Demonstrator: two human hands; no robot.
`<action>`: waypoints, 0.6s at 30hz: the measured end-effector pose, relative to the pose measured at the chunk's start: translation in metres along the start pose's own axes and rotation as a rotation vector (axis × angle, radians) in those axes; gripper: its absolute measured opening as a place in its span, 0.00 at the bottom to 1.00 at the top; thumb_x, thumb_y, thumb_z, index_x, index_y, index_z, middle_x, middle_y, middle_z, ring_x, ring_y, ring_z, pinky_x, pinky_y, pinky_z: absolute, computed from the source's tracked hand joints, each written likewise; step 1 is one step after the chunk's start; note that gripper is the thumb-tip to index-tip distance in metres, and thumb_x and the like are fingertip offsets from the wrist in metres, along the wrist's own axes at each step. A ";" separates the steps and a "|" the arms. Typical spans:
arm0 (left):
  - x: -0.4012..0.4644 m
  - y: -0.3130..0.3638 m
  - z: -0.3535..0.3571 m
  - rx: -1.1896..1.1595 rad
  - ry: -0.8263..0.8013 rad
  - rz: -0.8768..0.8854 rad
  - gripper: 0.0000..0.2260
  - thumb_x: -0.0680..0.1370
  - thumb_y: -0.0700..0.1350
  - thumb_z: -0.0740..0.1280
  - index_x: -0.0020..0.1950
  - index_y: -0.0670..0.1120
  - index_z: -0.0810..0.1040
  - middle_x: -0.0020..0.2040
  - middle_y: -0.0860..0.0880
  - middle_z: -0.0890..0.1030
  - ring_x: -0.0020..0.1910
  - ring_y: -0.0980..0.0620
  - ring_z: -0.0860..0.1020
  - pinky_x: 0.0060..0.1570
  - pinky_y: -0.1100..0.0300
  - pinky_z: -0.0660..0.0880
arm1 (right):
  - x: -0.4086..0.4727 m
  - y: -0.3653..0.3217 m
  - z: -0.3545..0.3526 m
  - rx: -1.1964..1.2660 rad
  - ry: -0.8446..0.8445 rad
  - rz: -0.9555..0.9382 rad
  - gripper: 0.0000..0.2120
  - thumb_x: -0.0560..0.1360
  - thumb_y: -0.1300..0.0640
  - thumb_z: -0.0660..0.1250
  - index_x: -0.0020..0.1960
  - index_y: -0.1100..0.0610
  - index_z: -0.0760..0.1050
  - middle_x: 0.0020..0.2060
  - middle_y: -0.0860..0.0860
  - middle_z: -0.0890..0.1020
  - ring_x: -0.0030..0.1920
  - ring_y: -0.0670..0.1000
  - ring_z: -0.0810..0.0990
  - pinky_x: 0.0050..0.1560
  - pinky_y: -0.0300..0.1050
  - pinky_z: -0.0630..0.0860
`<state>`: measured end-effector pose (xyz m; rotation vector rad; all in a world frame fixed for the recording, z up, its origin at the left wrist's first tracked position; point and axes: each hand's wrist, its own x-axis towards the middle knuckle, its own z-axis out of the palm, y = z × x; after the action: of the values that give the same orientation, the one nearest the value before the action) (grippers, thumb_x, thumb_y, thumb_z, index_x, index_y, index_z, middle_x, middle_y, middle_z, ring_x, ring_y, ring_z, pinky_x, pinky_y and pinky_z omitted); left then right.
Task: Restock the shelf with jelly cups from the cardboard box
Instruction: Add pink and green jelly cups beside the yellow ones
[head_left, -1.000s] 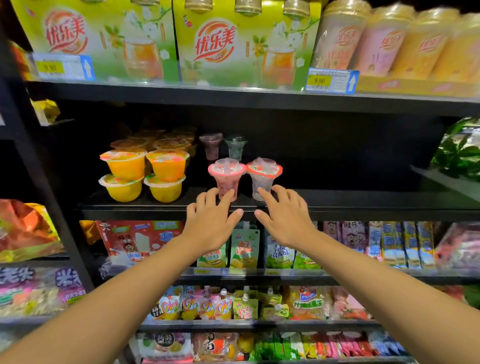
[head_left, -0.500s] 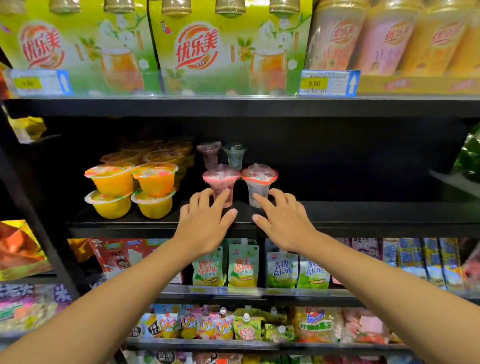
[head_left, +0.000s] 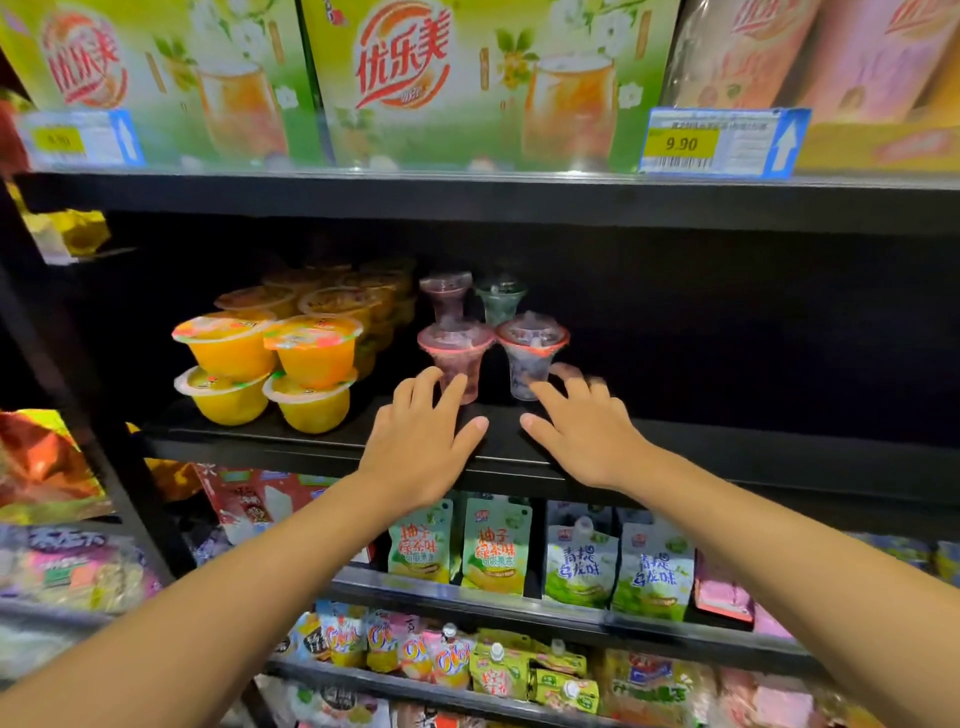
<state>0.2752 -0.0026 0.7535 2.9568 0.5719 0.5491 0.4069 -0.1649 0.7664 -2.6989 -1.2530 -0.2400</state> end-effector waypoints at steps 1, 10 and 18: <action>0.001 0.001 0.000 0.012 0.001 -0.003 0.30 0.83 0.62 0.49 0.81 0.49 0.54 0.79 0.46 0.54 0.77 0.45 0.52 0.72 0.45 0.60 | 0.003 0.001 0.000 -0.003 0.001 -0.008 0.27 0.82 0.38 0.52 0.79 0.46 0.57 0.77 0.54 0.56 0.72 0.62 0.60 0.68 0.60 0.65; 0.015 0.013 0.002 0.073 0.015 -0.024 0.27 0.83 0.61 0.52 0.76 0.47 0.63 0.75 0.45 0.60 0.74 0.44 0.58 0.68 0.47 0.64 | 0.021 0.012 0.001 0.082 -0.022 -0.082 0.28 0.83 0.40 0.53 0.79 0.48 0.55 0.76 0.50 0.55 0.72 0.61 0.59 0.72 0.63 0.60; 0.031 0.014 0.006 0.130 -0.004 -0.080 0.25 0.82 0.62 0.50 0.70 0.47 0.68 0.67 0.44 0.66 0.66 0.44 0.65 0.62 0.48 0.68 | 0.037 0.023 0.006 0.099 -0.048 -0.089 0.28 0.83 0.40 0.52 0.80 0.45 0.52 0.77 0.47 0.49 0.74 0.58 0.55 0.75 0.59 0.54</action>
<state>0.3091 -0.0039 0.7600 3.0386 0.7496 0.5164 0.4480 -0.1510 0.7669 -2.5835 -1.3621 -0.1202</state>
